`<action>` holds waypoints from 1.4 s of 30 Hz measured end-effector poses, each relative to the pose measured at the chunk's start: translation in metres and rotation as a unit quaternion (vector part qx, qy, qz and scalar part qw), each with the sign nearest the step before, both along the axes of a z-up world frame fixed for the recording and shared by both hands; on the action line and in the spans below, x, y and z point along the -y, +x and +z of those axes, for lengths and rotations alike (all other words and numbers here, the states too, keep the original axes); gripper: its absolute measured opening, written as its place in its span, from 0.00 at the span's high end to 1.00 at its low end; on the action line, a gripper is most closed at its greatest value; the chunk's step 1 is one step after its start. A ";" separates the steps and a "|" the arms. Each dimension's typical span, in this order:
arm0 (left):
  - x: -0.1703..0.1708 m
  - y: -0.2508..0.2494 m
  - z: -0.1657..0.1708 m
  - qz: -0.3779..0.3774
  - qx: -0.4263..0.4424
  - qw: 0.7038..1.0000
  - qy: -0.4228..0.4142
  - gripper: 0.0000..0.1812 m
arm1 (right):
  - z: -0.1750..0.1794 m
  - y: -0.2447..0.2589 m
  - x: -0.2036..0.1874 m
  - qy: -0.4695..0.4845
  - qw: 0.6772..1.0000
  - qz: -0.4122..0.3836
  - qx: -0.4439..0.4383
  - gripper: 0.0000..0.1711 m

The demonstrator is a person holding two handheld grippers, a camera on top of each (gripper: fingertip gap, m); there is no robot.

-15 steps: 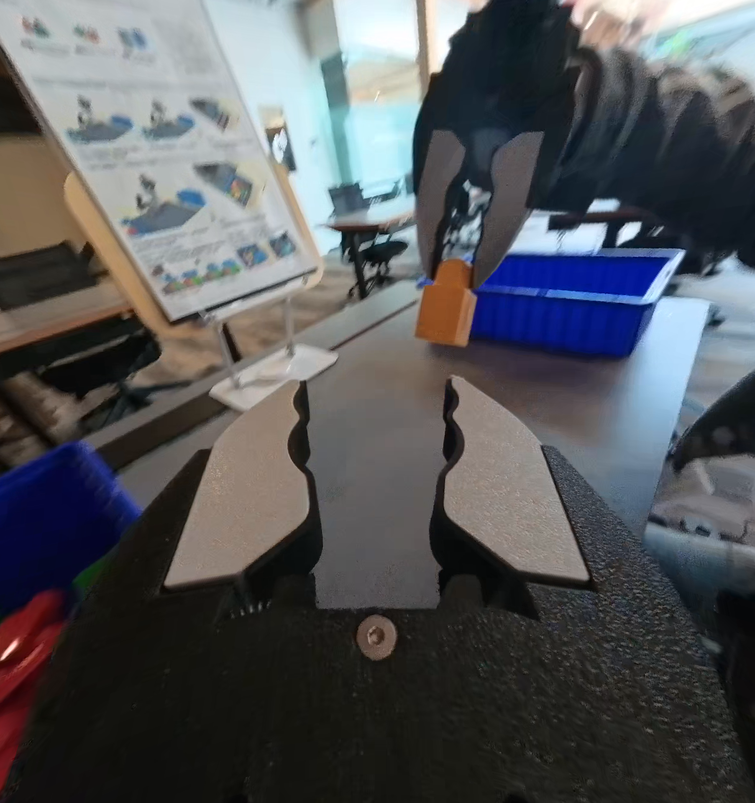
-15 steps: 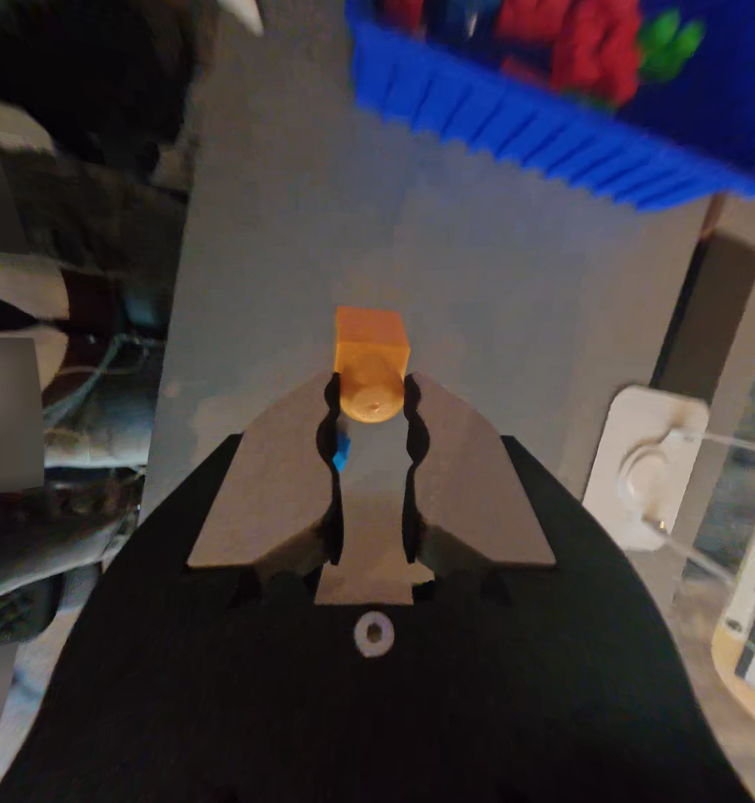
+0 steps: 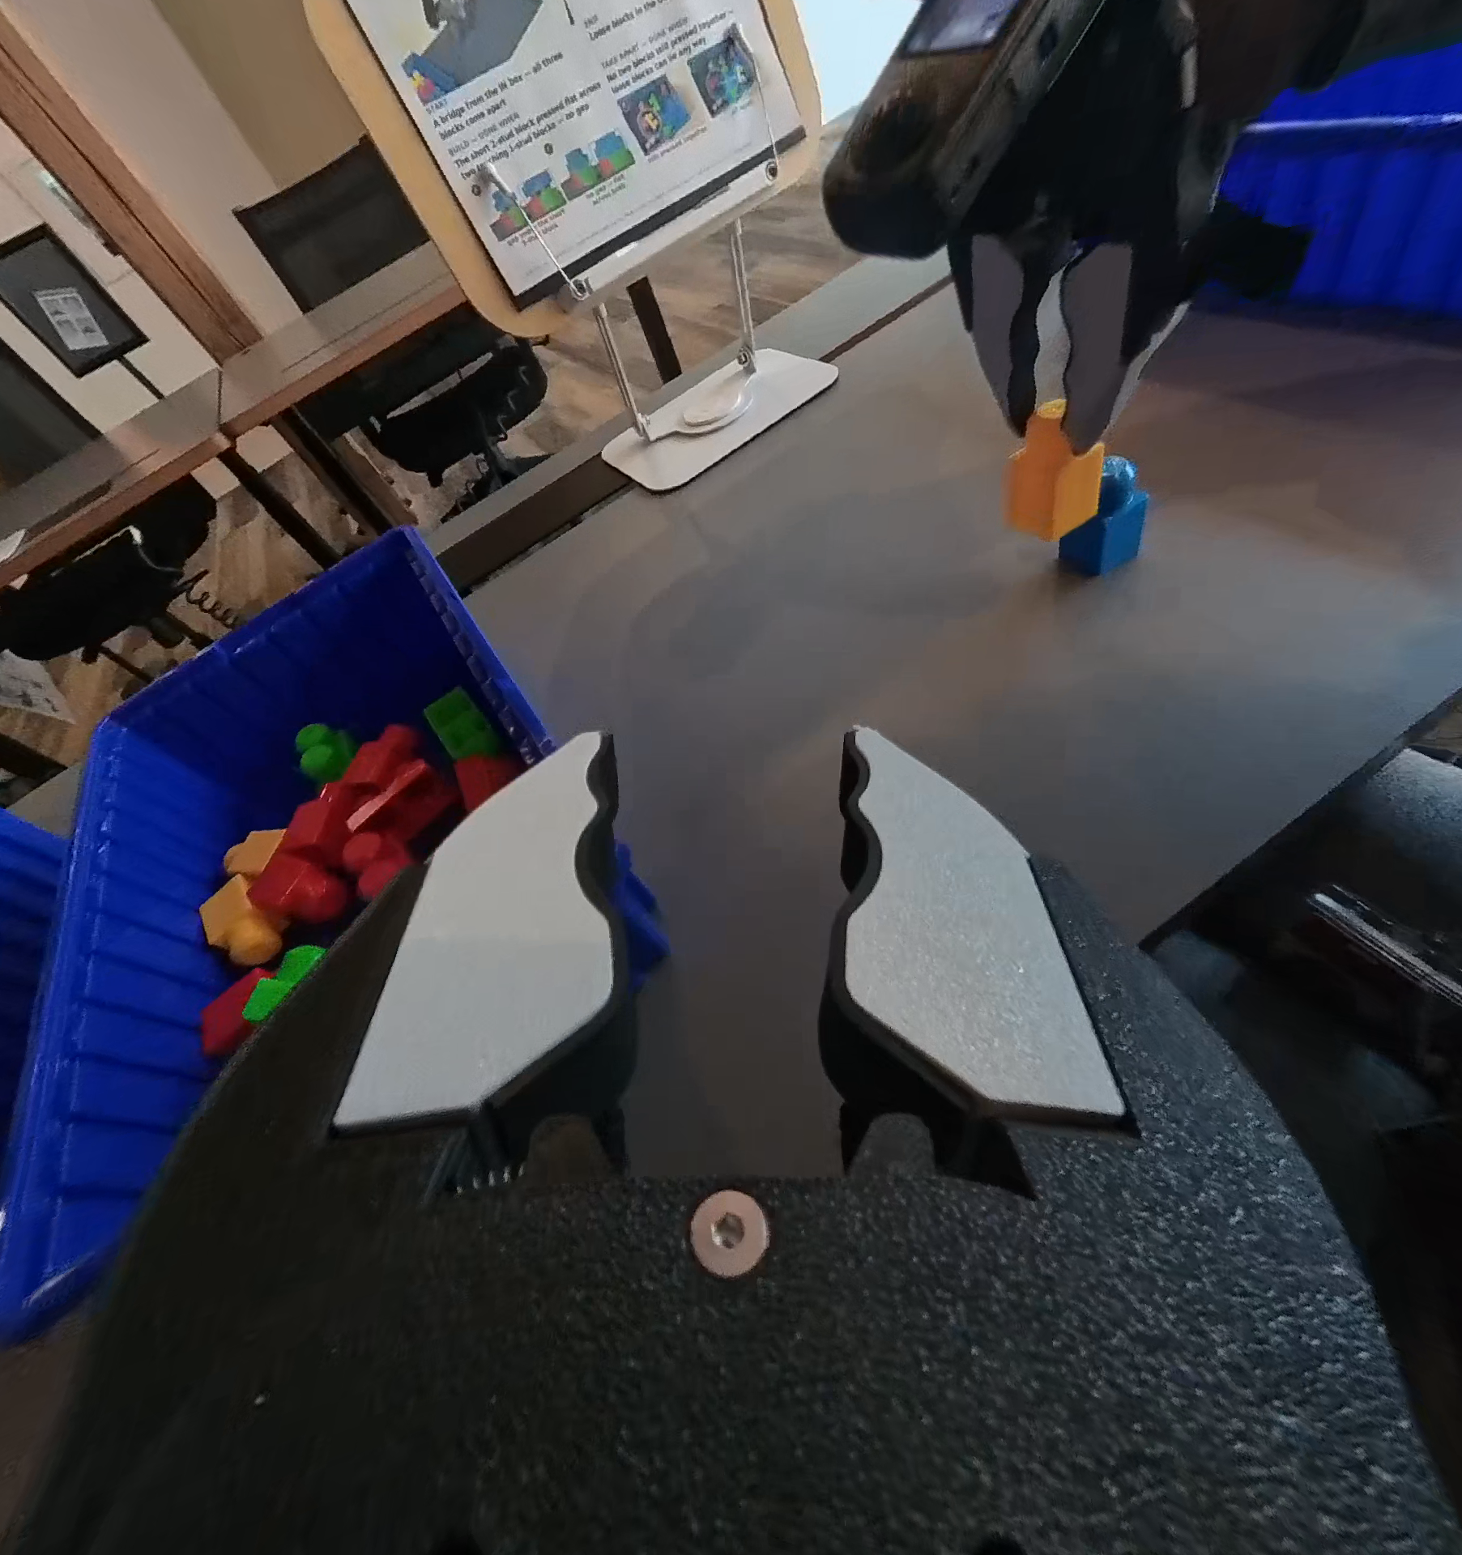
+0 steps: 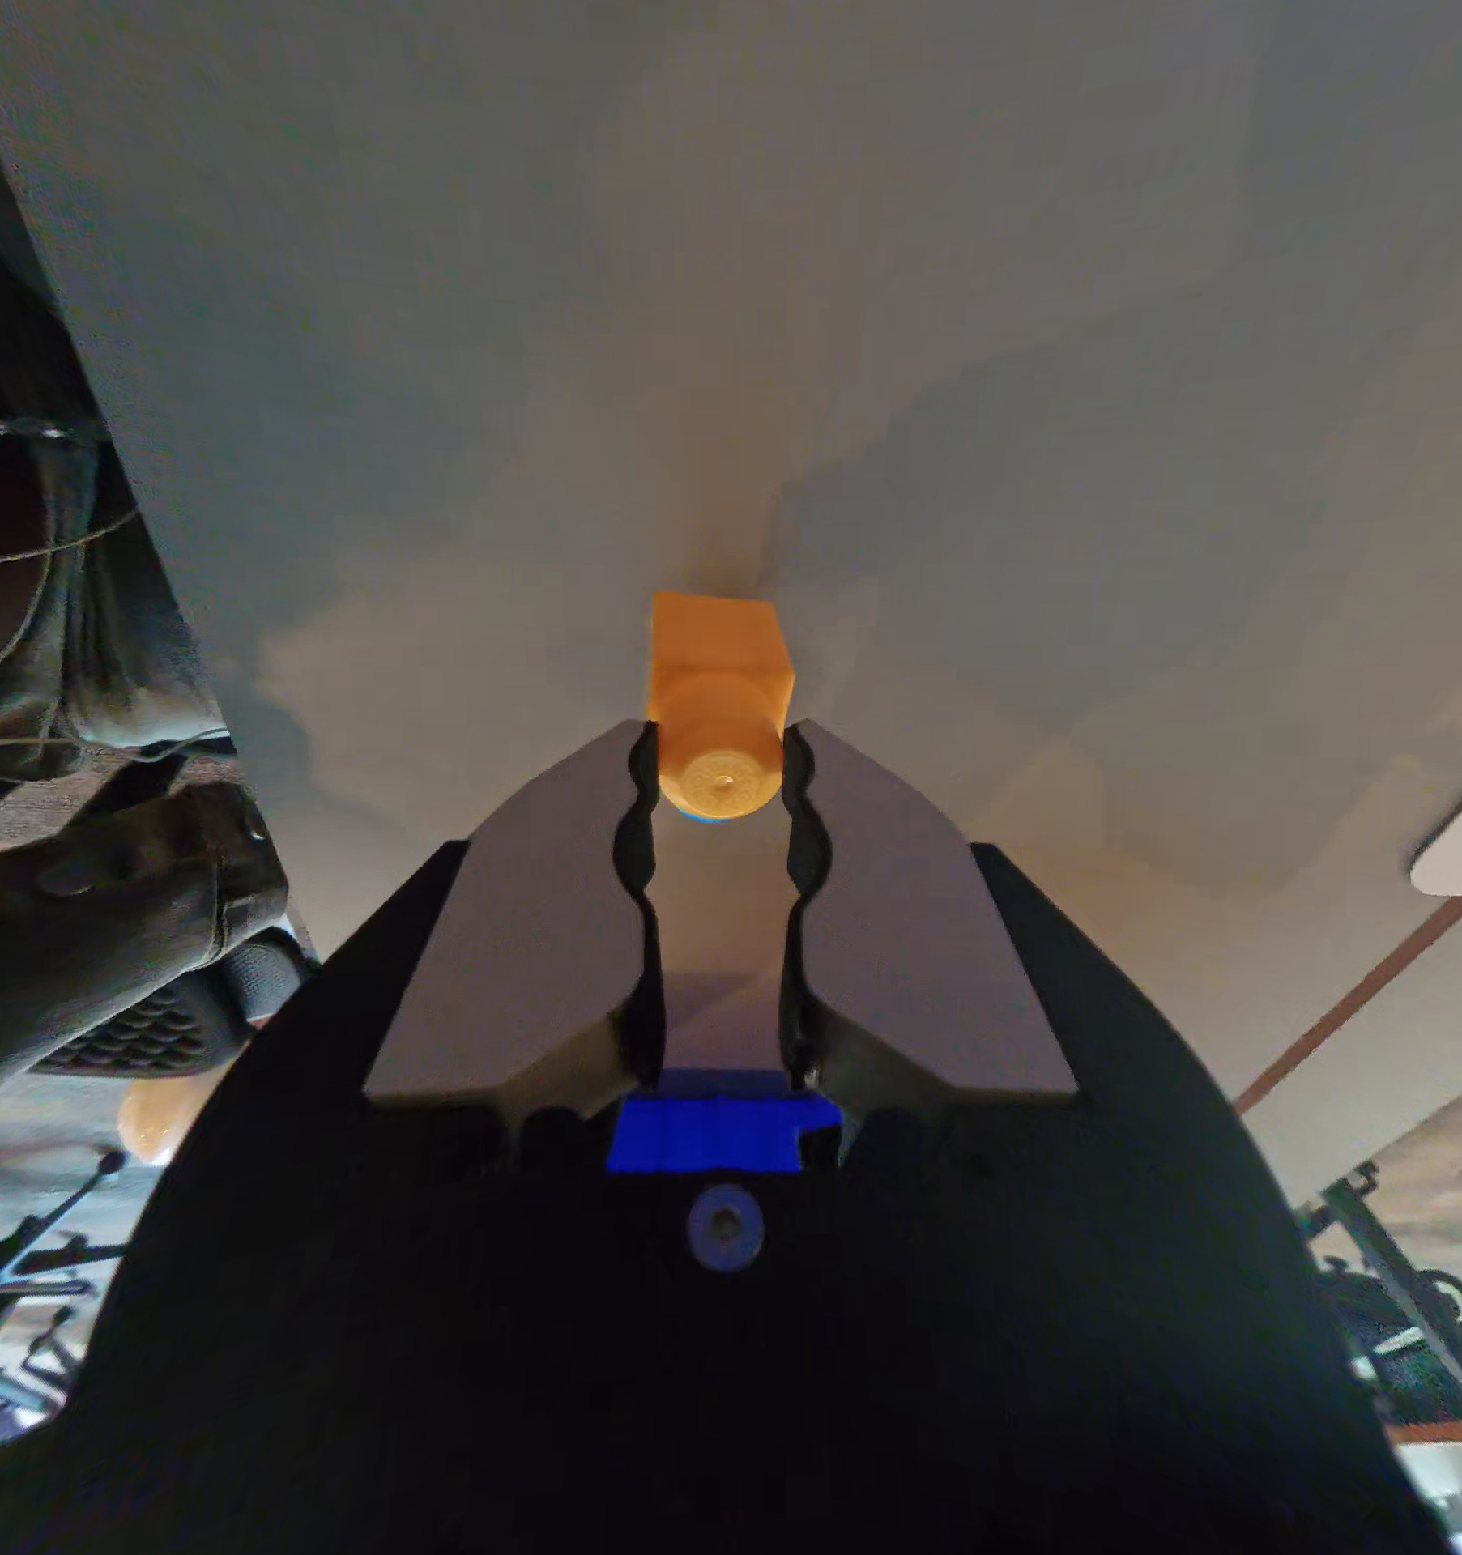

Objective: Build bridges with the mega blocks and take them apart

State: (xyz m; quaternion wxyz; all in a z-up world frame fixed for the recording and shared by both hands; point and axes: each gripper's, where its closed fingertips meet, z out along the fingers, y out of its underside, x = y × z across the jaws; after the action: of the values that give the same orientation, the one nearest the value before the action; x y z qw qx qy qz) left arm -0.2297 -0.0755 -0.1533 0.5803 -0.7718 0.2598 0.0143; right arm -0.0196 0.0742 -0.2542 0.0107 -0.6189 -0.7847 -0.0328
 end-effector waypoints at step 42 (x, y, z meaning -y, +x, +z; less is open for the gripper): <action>0.005 0.001 -0.011 -0.002 -0.027 1.000 -0.008 0.73 | -0.053 0.015 -0.010 -0.038 0.999 -0.008 0.016 0.84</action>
State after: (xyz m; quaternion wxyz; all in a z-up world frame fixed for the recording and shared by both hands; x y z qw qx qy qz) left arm -0.2285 -0.0802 -0.1641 0.5669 -0.7751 0.2771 0.0314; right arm -0.0045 0.0843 -0.3074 -0.0251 -0.6246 -0.7805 -0.0128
